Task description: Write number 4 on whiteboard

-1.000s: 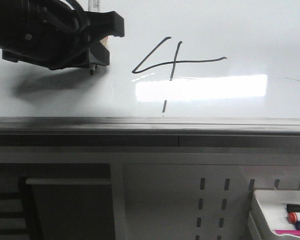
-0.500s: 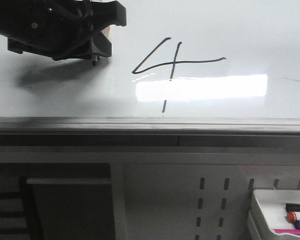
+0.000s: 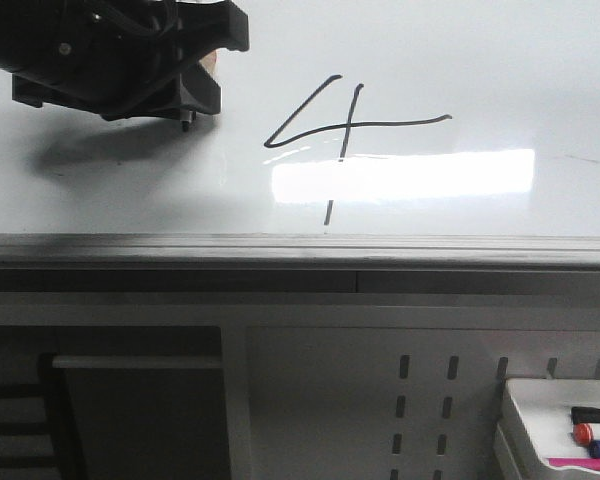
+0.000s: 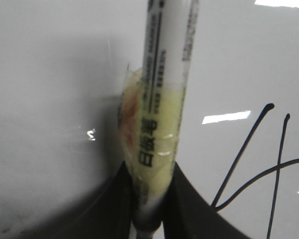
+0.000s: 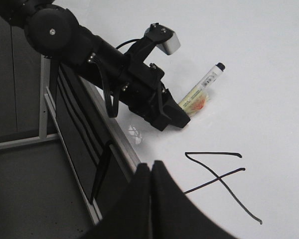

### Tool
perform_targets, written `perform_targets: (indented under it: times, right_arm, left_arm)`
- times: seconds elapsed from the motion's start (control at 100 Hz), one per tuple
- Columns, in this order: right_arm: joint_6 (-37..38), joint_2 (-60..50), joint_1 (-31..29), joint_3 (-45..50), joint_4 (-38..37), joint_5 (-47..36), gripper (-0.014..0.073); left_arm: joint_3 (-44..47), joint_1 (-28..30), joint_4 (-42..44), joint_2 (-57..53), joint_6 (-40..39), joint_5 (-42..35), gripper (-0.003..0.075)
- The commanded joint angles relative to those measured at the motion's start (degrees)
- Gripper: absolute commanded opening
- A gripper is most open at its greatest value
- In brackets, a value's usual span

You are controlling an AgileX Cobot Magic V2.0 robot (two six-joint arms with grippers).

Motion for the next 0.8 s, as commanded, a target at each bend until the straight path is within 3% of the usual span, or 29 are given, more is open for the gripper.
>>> perform_targets:
  times: [0.0, 0.39, 0.63, 0.79]
  right_arm:
    - [0.03, -0.24, -0.29, -1.52, 0.95, -4.8, -0.0063]
    - [0.12, -0.24, -0.29, -1.52, 1.33, -4.8, -0.0063]
    - [0.12, -0.24, -0.29, -1.52, 1.33, -4.8, -0.0063]
    - [0.12, -0.24, -0.29, -1.52, 1.33, -4.8, -0.0063]
  left_arm:
    - [-0.67, 1.29, -1.51, 0.0, 0.08, -0.11, -0.002]
    - [-0.67, 1.29, -1.51, 0.0, 0.08, -0.33, -0.001]
    - [-0.67, 1.29, -1.61, 0.0, 0.08, -0.33, 0.0148]
    - [-0.67, 1.29, -2.95, 0.0, 0.08, -0.33, 0.0169]
